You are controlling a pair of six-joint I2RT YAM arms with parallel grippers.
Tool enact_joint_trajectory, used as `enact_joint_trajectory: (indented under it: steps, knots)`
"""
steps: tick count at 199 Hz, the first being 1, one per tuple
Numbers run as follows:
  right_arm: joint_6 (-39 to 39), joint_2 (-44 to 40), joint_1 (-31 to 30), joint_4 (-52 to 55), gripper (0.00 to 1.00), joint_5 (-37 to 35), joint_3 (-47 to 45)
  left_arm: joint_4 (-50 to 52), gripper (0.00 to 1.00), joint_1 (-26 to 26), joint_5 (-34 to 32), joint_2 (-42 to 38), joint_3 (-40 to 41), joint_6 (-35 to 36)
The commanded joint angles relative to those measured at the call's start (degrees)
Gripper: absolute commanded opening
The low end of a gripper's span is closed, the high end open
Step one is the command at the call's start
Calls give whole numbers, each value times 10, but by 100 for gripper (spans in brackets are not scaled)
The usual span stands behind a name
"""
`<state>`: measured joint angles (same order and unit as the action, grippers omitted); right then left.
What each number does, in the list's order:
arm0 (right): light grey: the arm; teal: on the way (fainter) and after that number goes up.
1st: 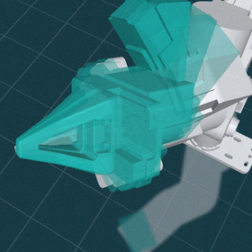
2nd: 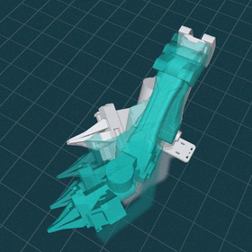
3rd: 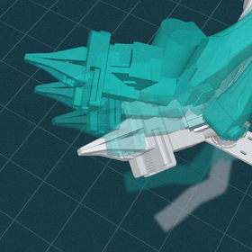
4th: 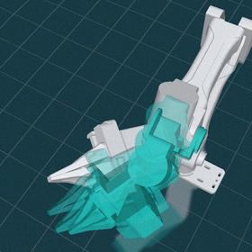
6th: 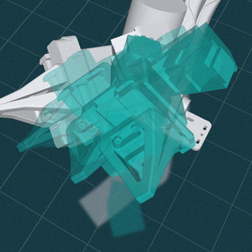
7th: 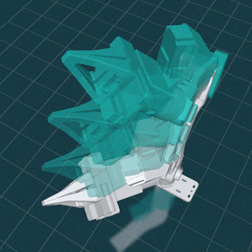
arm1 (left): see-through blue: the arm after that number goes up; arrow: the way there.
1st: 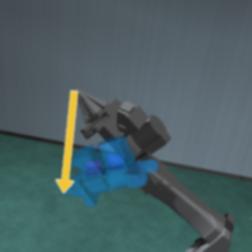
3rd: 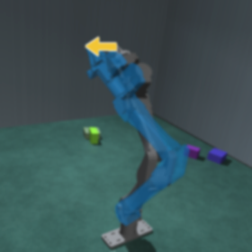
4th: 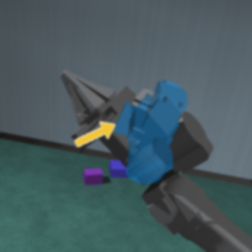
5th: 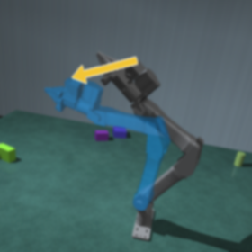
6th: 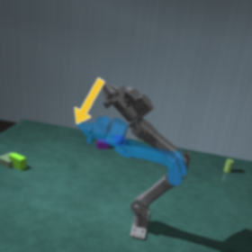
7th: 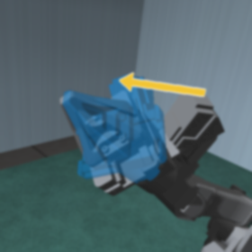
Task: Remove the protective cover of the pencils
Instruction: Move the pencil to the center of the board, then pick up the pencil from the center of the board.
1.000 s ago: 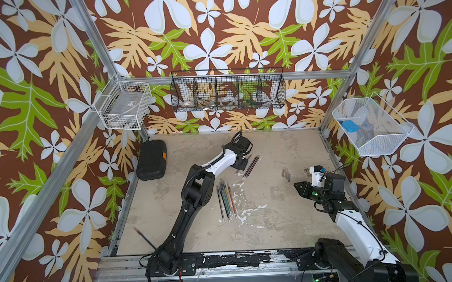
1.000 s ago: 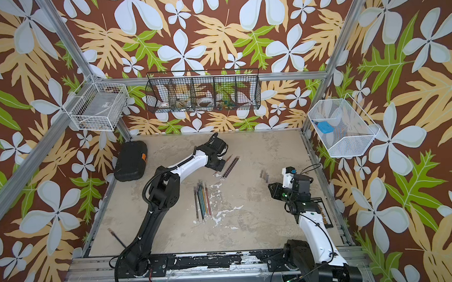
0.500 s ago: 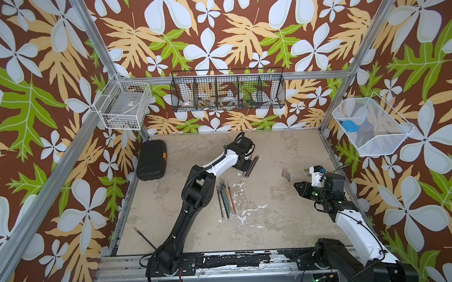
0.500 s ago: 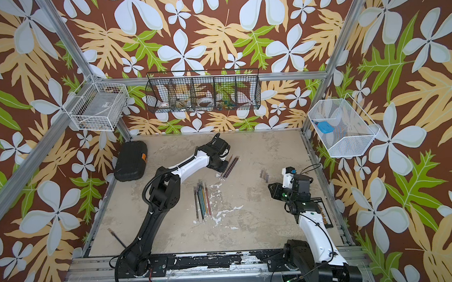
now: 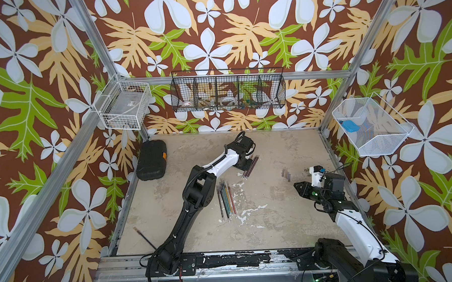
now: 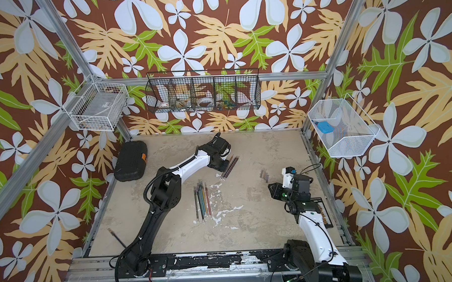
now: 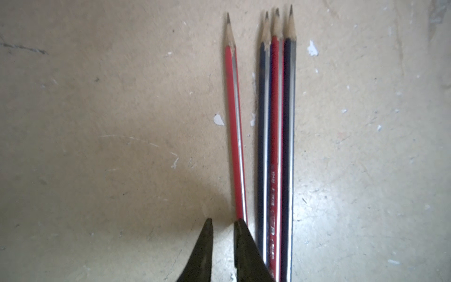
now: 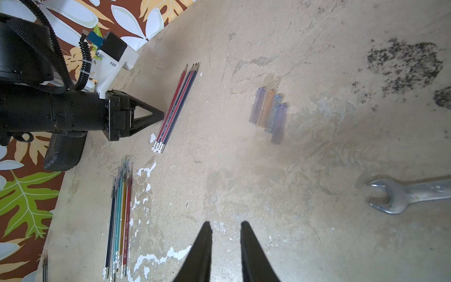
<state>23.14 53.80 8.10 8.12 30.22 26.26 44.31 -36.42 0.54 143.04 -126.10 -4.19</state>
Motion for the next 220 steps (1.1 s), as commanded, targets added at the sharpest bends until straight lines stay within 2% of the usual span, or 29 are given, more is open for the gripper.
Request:
enact_joint_trajectory:
  steps: [1, 60, 102, 131, 153, 177, 203, 220]
  knots:
    - [-4, 1, 0, -7, 24, 4, 0, 8, 20, -2, 10, 5, -5, -4]
    - [-4, 0, 0, -6, 24, 4, -1, 7, 20, -7, 12, 10, -4, -7]
    - [-5, 2, 0, -7, 24, 3, -1, 1, 22, -7, -13, -3, -5, -11]
    - [-7, 9, -1, -5, 25, 4, 2, -17, 26, -6, -22, -49, 8, -15]
    - [-8, 19, -11, -3, 25, 6, 8, -76, 28, 7, 9, -122, 79, -30]
    - [-5, 46, -85, 9, 25, -45, 39, -179, 27, 46, 116, -228, 209, -71]
    - [29, 105, -217, -5, 25, -109, 76, -330, 27, 105, 229, -361, 377, -144]
    - [47, 163, -306, -13, 25, -154, 118, -406, 28, 134, 265, -437, 458, -182]
